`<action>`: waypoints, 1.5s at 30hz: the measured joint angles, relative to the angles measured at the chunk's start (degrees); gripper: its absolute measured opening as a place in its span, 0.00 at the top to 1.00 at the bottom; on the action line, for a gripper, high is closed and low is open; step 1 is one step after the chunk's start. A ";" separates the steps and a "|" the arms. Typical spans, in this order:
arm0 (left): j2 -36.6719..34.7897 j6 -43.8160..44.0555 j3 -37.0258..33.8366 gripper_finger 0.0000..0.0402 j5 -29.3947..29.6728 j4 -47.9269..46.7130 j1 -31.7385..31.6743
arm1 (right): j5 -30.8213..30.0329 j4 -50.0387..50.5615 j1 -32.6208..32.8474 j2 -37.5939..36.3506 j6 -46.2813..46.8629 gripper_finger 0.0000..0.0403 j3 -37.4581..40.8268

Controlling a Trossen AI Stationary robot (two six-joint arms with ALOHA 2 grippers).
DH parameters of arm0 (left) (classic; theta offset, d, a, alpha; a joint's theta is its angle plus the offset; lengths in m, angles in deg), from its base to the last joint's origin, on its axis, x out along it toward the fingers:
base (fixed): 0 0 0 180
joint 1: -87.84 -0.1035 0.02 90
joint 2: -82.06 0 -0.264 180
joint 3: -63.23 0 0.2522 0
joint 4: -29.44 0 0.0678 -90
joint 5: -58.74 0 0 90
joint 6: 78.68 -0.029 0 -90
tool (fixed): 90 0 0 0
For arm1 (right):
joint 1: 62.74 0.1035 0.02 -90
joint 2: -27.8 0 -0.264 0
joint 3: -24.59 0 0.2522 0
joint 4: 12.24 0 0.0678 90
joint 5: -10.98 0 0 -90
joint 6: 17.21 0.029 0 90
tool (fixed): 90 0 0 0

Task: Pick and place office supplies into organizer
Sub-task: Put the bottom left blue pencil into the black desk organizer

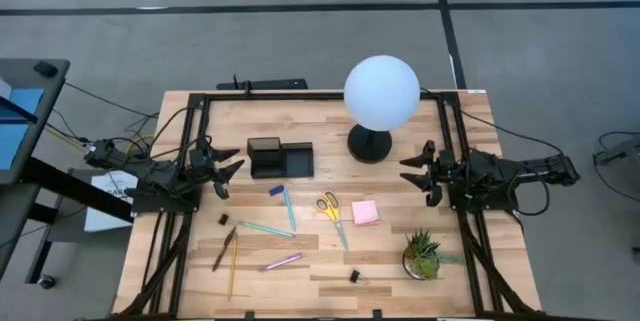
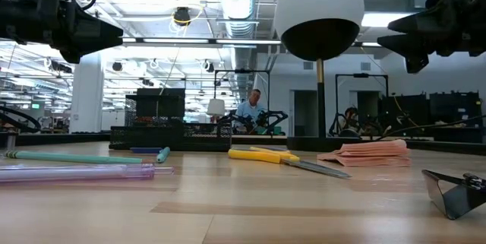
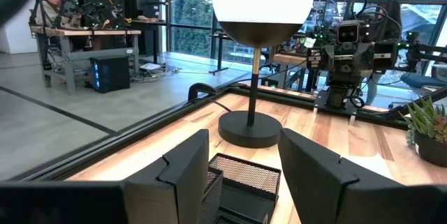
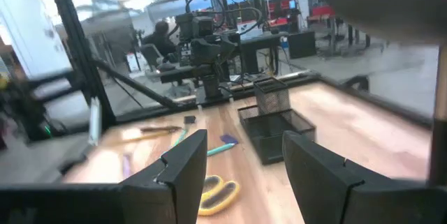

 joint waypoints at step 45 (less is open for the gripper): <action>25.90 10.43 -0.42 0.58 -29.49 9.55 -0.04 | -5.41 -11.25 -3.13 0.00 -0.15 0.57 0.02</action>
